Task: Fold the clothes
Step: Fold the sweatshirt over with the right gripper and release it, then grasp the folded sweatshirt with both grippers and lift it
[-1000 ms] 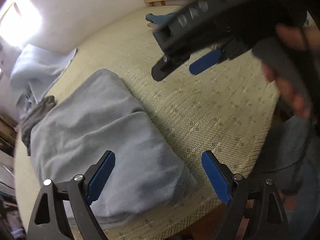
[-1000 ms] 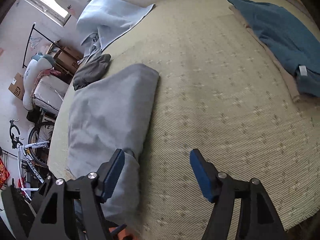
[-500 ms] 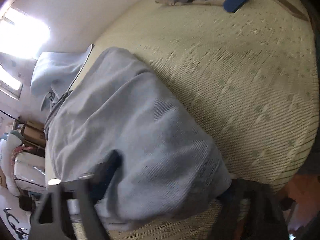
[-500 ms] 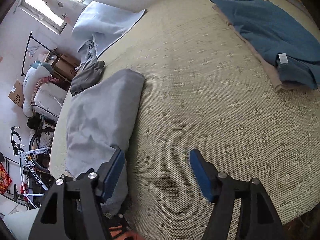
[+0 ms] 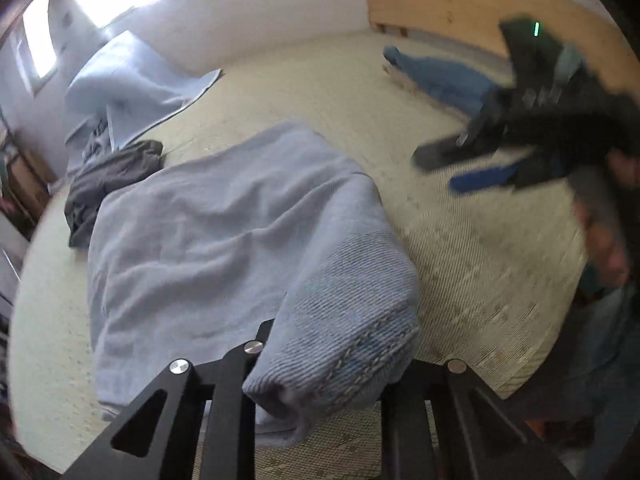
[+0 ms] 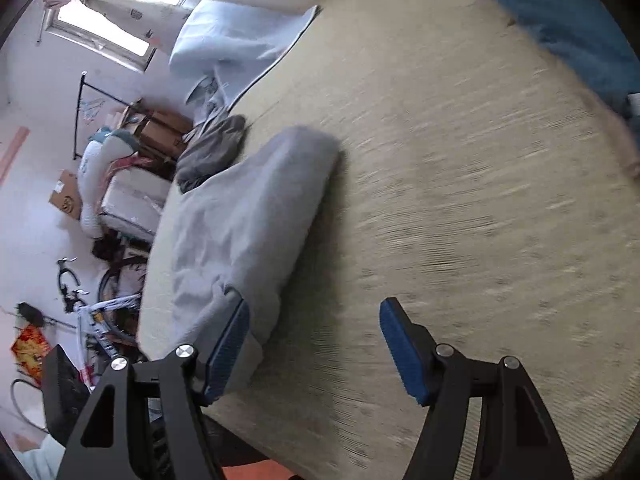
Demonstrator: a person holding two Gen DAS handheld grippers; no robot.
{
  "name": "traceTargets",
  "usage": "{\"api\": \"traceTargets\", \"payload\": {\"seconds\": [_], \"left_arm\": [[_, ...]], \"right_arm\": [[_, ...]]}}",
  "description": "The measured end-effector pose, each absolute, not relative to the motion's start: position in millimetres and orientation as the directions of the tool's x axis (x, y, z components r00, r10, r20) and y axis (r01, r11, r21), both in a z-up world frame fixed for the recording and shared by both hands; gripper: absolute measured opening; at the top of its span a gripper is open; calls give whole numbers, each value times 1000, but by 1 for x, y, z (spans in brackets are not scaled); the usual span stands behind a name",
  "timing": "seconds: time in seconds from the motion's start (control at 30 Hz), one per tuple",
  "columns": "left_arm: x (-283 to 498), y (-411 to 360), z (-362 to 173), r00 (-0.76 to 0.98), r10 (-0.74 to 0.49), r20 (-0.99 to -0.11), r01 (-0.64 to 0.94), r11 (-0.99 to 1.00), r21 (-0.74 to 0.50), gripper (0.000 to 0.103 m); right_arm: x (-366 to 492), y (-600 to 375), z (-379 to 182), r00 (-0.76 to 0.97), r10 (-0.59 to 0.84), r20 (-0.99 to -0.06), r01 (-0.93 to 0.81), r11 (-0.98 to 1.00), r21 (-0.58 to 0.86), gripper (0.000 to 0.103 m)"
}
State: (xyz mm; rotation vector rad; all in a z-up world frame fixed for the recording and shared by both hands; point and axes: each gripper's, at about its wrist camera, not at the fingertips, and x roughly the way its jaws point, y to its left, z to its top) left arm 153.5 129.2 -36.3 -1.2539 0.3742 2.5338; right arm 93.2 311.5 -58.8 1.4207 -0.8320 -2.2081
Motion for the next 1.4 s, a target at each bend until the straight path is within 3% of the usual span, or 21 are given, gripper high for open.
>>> {"api": "traceTargets", "payload": {"seconds": [0.13,0.33,0.87,0.97,1.03,1.13,1.27,1.33,1.4], "left_arm": [[155,113,-26,-591,184,-786,-337,-941,34,19],[159,103,-17,-599,204,-774,-317,-948,-5,18],[158,81,-21,-572,284,-770,-333,-938,-99,18],[158,80,-26,-554,301,-776,-339,-933,-120,18],[157,79,-30,-544,311,-780,-344,-930,-131,19],[157,76,-31,-528,332,-782,-347,-924,-157,20],[159,66,-31,-511,363,-779,-348,-916,-199,28],[160,60,-30,-506,373,-778,-344,-914,-214,38],[163,50,-28,-507,379,-775,-331,-915,-231,56]], "right_arm": [[73,294,-66,-397,-686,-610,12,-668,744,72],[31,293,-96,-435,-791,-430,-119,-423,898,79],[-24,221,-125,-332,-780,-530,-152,-510,846,82],[-27,211,-127,-323,-748,-581,-151,-565,811,68],[-25,210,-128,-327,-710,-623,-152,-611,776,38],[-27,205,-121,-340,-688,-641,-113,-646,755,25],[-26,193,-98,-369,-648,-666,-17,-712,702,19],[-24,187,-82,-388,-631,-671,39,-739,672,18],[-21,181,-64,-409,-619,-670,100,-761,642,18]]}}
